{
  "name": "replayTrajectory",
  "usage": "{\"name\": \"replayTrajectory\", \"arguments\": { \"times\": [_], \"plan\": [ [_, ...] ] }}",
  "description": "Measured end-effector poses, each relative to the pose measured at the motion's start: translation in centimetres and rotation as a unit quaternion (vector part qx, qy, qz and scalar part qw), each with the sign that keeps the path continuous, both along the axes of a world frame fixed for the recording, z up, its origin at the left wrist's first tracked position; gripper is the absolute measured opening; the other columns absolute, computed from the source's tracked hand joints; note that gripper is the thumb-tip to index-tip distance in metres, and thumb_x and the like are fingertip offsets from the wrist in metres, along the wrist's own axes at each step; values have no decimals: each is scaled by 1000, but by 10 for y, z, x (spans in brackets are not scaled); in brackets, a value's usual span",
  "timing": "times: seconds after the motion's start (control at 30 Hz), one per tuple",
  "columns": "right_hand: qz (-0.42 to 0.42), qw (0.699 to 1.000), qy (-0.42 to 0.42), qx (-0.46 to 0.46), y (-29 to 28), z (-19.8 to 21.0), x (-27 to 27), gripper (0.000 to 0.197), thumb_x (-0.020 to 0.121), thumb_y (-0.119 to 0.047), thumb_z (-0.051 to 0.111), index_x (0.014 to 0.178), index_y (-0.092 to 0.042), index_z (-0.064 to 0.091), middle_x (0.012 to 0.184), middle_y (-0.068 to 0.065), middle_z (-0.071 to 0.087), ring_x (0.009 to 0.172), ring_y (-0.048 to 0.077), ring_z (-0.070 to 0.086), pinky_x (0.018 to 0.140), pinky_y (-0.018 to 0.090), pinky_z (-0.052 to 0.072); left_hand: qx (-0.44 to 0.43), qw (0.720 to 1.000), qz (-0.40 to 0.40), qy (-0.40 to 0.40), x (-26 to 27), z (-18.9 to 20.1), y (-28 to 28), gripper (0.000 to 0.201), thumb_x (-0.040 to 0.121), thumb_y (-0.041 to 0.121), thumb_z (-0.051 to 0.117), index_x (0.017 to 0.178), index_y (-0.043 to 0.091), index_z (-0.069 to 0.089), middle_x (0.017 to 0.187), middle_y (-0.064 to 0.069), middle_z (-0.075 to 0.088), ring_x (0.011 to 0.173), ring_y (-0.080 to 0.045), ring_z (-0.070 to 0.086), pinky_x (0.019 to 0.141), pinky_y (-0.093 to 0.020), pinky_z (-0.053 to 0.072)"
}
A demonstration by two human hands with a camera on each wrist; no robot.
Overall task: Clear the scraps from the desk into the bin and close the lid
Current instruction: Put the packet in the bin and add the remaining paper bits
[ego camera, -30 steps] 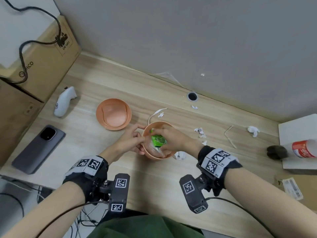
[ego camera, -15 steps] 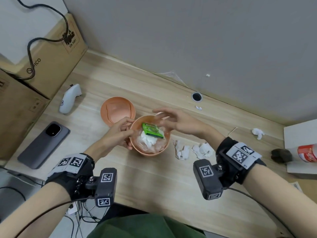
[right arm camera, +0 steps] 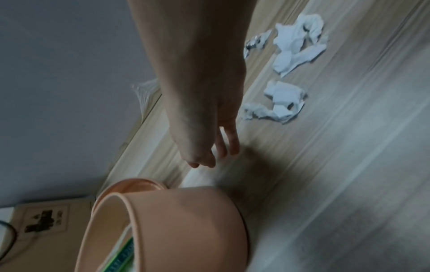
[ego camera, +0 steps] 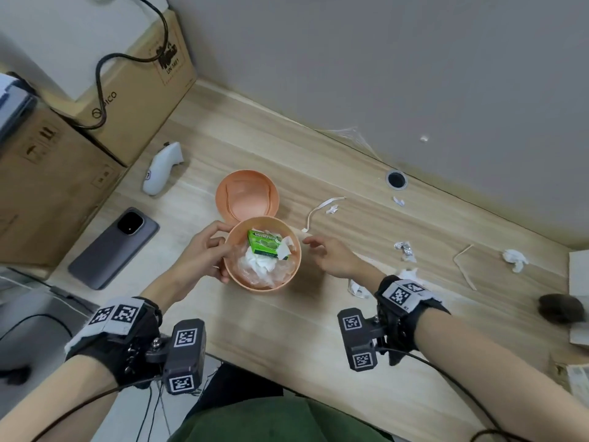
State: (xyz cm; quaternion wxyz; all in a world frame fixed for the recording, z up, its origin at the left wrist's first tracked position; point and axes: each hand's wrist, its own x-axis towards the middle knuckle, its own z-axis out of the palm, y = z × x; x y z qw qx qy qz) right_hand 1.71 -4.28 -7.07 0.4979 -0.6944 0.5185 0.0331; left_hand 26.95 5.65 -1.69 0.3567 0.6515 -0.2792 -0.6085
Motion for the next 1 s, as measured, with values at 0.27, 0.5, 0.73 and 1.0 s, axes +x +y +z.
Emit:
{"name": "replayTrajectory", "arguments": {
  "times": [0.27, 0.5, 0.73, 1.0],
  "plan": [
    [7, 982, 121, -145, -37, -22, 31, 85, 73, -26, 71, 145, -24, 27, 156, 25, 0, 146, 40, -4, 118, 45, 9, 23, 1000, 8, -7, 12, -7, 16, 54, 51, 27, 68, 103, 14, 60, 81, -18, 55, 49, -27, 50, 47, -32, 49],
    [0, 981, 122, -150, -50, -33, 22, 56, 79, -27, 61, 130, -7, 50, 141, 21, 39, 136, 36, 30, 112, 35, 21, 21, 1000, 18, -5, 12, -12, 18, 47, 59, 21, 67, 105, 16, 61, 84, -19, 56, 52, -28, 52, 49, -33, 50],
    [79, 982, 90, -146, -30, -27, -24, 42, 78, 6, 53, 119, -1, 59, 141, 16, 41, 128, 30, 46, 104, 26, 32, 8, 1000, 26, 8, -4, -11, 6, 48, 59, 20, 68, 106, 13, 59, 77, -16, 51, 45, -22, 51, 49, -33, 51],
    [-116, 977, 111, -143, -32, -25, -21, 70, 78, -31, 74, 131, -1, 40, 133, 17, 41, 121, 28, 45, 100, 31, 37, 6, 1000, 24, 13, -13, -11, -1, 57, 52, 31, 69, 106, 14, 60, 75, -15, 48, 47, -23, 50, 50, -33, 51]
  ]
}}
